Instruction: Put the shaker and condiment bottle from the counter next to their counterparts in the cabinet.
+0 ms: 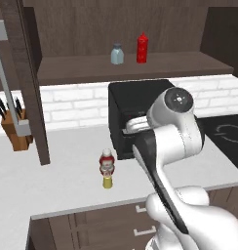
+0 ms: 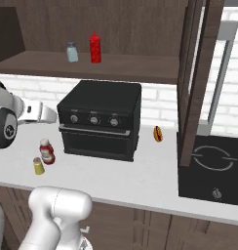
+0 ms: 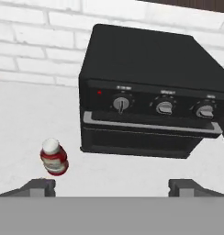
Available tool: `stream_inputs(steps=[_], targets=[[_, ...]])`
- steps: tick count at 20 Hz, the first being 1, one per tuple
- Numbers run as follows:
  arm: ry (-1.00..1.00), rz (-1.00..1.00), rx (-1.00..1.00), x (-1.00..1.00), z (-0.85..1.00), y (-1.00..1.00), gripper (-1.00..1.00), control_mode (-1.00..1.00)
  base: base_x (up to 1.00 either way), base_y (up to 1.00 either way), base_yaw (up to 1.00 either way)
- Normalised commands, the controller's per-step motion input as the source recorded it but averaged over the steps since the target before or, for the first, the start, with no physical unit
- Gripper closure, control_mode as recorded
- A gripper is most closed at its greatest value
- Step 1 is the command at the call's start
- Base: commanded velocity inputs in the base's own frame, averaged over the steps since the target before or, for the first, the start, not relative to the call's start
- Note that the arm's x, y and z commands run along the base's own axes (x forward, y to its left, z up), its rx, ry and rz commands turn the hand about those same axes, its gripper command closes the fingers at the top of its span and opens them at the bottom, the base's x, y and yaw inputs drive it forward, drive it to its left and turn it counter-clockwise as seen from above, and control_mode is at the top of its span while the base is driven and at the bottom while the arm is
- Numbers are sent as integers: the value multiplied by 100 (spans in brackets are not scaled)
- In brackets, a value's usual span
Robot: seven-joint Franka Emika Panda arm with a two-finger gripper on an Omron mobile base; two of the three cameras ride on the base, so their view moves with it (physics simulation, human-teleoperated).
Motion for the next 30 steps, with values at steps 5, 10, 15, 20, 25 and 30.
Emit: stream_inputs(steps=[5,10,15,20,25,30], targets=[[-13,-7,5,-38,-6,11,-100,-100,0,0,0],[0,0,3,0,-11,2,-100,-100,0,0,0],[2,0,18,0,-42,29,-100,-100,0,0,0],[0,-2,1,-6,-69,61,-100,-100,0,0,0],[0,-11,-12,0,-58,63,-100,-100,0,0,0],[0,-3,0,11,-26,31,-100,-100,0,0,0]])
